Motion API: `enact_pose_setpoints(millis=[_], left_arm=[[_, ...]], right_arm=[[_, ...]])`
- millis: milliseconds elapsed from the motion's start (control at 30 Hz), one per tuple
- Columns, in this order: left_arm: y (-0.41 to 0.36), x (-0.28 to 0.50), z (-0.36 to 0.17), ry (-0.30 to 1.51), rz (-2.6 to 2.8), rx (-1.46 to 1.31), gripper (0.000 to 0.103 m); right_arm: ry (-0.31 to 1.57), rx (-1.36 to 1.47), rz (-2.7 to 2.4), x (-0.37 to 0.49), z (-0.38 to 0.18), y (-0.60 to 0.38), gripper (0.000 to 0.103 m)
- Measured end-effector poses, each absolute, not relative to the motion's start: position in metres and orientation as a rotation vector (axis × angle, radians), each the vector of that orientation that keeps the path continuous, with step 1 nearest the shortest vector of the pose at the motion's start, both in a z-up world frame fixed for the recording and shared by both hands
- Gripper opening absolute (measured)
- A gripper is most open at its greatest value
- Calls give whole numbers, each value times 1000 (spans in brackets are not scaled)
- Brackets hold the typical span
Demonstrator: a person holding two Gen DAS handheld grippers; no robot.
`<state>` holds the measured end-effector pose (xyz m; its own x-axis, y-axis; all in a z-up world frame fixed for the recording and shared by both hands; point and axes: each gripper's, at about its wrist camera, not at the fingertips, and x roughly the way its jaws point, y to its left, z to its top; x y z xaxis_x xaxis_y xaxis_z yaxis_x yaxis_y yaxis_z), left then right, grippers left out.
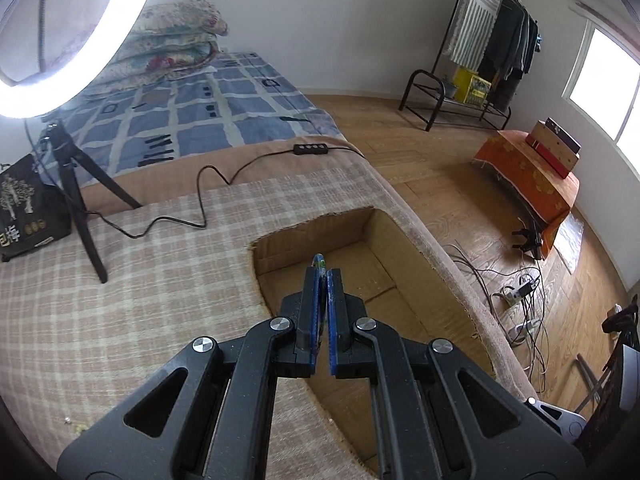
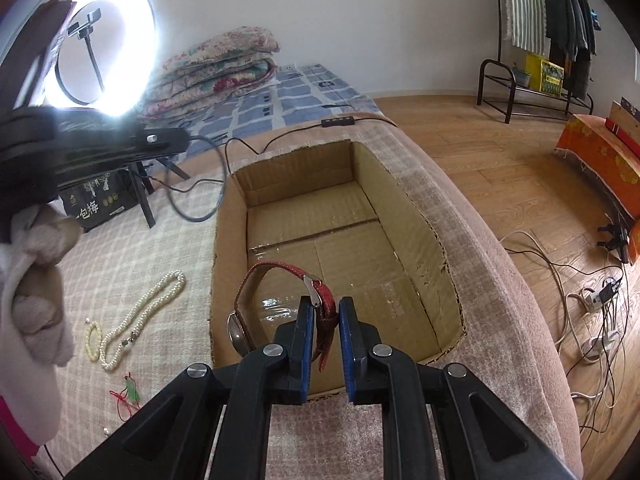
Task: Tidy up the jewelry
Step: 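Lift and carry the watch and bangle in both tools over the cardboard box, then open both tools to drop the watch and bangle into the box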
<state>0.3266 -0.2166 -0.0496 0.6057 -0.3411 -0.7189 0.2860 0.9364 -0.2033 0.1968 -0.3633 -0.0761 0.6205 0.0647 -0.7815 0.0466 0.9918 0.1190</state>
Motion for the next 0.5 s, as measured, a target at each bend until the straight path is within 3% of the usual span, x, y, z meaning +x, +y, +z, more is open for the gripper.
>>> enact_pose_setpoints(millis=[267, 500], left_arm=[[-233, 341, -64, 879, -361, -47, 1], [-234, 345, -65, 875, -350, -28, 2]], right_arm=[[911, 128, -7, 199, -76, -369, 11], [903, 116, 0, 199, -72, -364, 22]])
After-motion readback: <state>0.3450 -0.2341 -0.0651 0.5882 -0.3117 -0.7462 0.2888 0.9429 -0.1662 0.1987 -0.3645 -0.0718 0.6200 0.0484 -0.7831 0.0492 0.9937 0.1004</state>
